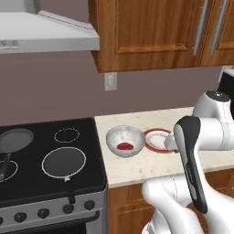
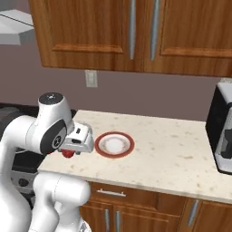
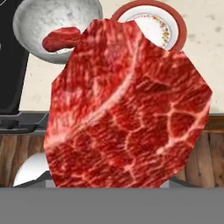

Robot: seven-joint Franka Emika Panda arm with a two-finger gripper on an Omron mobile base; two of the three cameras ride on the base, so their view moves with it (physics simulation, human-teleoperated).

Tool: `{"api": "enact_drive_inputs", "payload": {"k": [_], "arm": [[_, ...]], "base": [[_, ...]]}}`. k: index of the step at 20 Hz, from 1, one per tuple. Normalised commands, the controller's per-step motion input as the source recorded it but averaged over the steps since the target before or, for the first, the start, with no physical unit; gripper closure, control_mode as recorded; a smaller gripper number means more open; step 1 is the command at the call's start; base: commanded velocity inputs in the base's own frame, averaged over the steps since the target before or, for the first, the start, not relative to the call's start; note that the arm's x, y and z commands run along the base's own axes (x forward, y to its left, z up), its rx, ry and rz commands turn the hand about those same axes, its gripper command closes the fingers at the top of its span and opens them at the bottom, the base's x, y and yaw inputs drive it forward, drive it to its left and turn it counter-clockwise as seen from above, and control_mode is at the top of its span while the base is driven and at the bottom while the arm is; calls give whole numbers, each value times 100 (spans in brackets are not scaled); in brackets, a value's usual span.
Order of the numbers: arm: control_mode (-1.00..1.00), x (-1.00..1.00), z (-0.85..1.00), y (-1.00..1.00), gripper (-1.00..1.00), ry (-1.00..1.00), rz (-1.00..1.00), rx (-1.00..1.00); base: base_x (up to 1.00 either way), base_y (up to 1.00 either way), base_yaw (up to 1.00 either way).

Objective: Place one of the steaks on the plate and the other in the bowl. Then place the bowl in the fridge.

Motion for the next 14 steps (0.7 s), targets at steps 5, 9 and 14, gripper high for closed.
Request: {"api": "enact_drive_inputs", "payload": {"k": [5, 9, 14], "arm": [[100, 0, 0, 0, 100, 0, 0, 0], [100, 0, 0, 0, 100, 0, 0, 0], [100, 0, 0, 0, 100, 0, 0, 0]], "base": [[38, -71, 0], [56, -12, 0], [57, 54, 0]]}}
